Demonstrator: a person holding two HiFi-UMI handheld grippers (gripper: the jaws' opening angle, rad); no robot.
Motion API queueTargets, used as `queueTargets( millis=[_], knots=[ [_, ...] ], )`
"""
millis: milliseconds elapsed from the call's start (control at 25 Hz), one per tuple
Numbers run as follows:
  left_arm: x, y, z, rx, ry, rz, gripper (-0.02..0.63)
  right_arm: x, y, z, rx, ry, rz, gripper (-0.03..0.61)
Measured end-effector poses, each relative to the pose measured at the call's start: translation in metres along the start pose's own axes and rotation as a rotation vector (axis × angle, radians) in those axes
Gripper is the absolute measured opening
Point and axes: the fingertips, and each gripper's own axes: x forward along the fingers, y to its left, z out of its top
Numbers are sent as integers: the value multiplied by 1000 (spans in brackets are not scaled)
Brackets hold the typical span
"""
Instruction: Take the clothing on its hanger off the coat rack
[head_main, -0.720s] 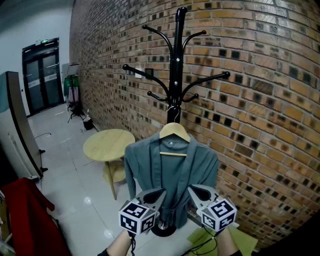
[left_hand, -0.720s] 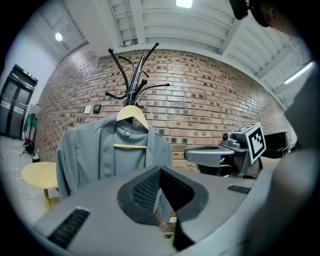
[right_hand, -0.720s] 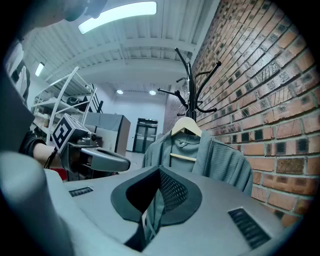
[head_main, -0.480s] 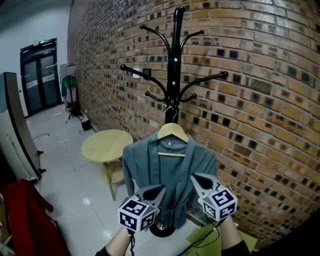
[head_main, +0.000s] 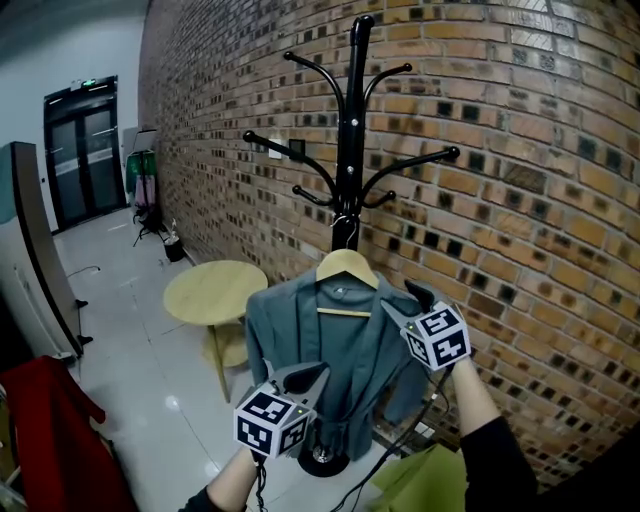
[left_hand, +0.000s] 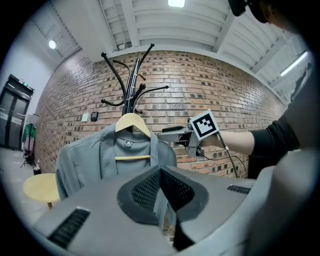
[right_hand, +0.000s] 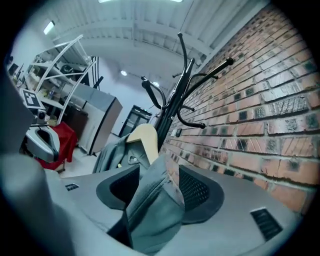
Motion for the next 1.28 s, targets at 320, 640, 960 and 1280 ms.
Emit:
queueTargets(
  millis=[320, 640, 960, 1280],
  knots=[
    [10, 5, 4, -13, 10, 9, 6, 50, 2, 4, -61, 73, 59, 244],
    [9, 13, -2, -23, 10, 30, 6, 71, 6, -10, -233, 162, 13, 119],
    [-2, 19, -7, -20, 20, 44, 6, 68, 15, -8, -320, 176, 14, 86],
    [-10, 20, -5, -9, 24, 42, 6, 60, 15, 0, -352, 153, -11, 80]
  ],
)
